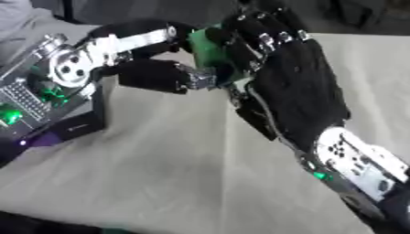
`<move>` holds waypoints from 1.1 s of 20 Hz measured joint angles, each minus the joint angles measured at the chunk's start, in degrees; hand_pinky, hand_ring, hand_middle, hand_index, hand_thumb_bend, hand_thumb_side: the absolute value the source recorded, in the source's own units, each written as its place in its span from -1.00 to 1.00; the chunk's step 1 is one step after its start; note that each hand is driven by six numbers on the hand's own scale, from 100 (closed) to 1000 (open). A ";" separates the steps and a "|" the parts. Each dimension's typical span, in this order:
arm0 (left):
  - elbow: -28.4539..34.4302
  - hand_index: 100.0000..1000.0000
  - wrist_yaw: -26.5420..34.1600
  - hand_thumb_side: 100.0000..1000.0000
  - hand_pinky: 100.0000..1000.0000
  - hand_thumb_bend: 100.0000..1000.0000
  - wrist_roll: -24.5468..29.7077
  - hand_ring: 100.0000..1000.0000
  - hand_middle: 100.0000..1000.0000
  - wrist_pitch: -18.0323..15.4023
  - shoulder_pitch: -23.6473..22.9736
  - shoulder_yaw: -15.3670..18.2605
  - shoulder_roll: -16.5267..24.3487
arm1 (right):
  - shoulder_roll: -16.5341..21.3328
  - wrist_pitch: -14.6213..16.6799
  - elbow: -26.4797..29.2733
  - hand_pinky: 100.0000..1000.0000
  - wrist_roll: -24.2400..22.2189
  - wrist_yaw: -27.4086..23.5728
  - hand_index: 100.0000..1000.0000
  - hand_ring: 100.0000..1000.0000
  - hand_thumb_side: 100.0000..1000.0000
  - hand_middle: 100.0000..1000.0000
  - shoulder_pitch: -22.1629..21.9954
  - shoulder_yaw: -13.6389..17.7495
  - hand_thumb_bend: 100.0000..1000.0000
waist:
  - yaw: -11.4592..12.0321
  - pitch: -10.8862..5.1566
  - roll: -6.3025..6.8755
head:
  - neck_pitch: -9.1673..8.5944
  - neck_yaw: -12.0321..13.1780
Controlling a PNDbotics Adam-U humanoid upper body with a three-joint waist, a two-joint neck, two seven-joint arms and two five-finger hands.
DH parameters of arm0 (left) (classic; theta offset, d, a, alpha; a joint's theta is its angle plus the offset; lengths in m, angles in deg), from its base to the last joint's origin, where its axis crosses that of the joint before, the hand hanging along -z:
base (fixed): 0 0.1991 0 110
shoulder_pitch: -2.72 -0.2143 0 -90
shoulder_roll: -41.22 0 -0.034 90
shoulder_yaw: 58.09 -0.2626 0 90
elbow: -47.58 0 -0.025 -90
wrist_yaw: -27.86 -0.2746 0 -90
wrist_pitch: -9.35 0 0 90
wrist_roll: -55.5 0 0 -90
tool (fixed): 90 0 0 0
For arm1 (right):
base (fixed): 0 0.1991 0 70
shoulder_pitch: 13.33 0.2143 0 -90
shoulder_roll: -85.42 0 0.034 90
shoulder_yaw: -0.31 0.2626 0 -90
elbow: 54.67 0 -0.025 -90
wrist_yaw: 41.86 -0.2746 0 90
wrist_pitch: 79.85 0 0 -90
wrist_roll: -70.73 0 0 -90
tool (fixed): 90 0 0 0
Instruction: Pick up the objects with one hand, pass them to the other hand, and then place them into the box on the other side of the table.
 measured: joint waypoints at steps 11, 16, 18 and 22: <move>-1.29 0.55 6.01 0.20 0.82 -1.00 -6.87 0.72 0.33 2.93 0.25 -0.97 -1.98 | 0.68 1.72 -0.14 0.56 1.48 -1.42 0.10 0.19 -1.00 -0.04 -1.05 0.20 -0.69 | -0.15 0.00 -0.05 | -0.01 0.22; -1.80 -0.30 8.22 -0.45 0.48 -1.00 -9.80 0.14 -0.39 3.33 0.25 -1.42 -2.00 | 0.82 2.00 -0.38 0.66 1.57 -1.69 0.41 0.48 -1.00 0.39 -1.35 0.08 -0.08 | -0.16 0.00 -0.13 | -0.01 0.25; -3.69 -0.40 8.35 -0.49 0.46 -1.00 -11.13 0.08 -0.47 3.09 -0.29 -0.56 -1.93 | 1.26 2.74 -0.07 0.71 0.93 -2.15 0.50 0.55 -0.98 0.53 -2.15 -0.43 -0.18 | -0.43 0.00 -0.44 | -0.03 0.47; -7.81 -0.47 8.55 -0.50 0.48 -1.00 -14.27 0.04 -0.53 1.07 -1.86 1.32 -1.13 | 2.35 4.76 0.01 0.75 -1.57 -2.72 0.62 0.63 -0.80 0.67 -2.71 -0.69 -0.27 | -0.64 0.00 -0.48 | -0.05 0.75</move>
